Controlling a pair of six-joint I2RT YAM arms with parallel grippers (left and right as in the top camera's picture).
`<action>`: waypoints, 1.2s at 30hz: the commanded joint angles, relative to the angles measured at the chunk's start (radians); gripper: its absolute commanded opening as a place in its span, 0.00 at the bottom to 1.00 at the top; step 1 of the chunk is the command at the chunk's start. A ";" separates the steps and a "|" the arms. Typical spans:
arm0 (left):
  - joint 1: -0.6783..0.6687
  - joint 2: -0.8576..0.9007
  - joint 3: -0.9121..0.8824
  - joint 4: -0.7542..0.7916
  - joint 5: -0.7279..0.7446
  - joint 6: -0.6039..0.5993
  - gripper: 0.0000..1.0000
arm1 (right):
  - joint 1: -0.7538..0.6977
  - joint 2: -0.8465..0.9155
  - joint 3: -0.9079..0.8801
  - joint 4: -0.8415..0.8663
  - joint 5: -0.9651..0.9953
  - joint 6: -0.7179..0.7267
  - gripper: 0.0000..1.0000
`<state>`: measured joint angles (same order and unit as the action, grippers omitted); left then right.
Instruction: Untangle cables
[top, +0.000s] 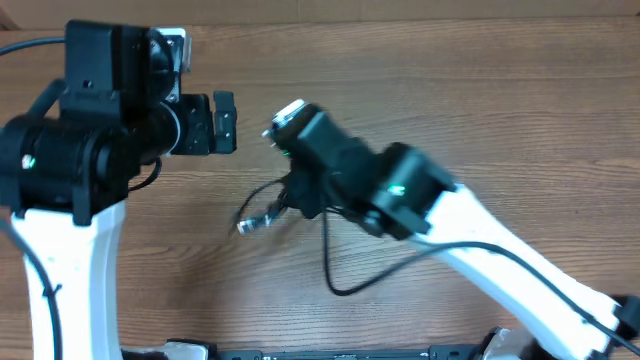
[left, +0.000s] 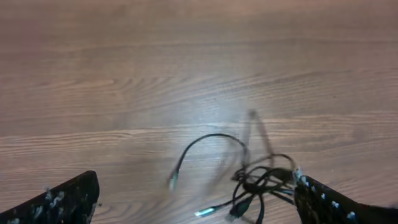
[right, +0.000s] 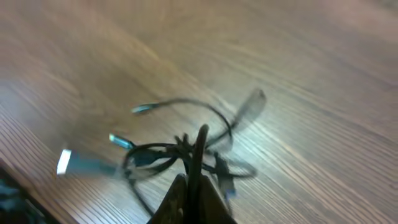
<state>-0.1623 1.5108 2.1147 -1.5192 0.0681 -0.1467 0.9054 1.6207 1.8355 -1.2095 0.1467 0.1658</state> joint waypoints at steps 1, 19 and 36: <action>-0.002 0.053 -0.001 0.013 0.166 0.050 1.00 | -0.022 -0.043 0.022 -0.003 0.010 0.023 0.04; -0.002 0.277 0.000 0.008 0.416 0.227 0.92 | -0.286 -0.062 0.296 -0.069 0.035 0.019 0.04; -0.028 0.255 0.000 0.100 0.551 0.236 0.98 | -0.307 -0.097 0.470 -0.095 0.067 0.016 0.04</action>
<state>-0.1699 1.7954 2.1136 -1.4338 0.5453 0.0589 0.6025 1.5745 2.2707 -1.2892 0.1890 0.1833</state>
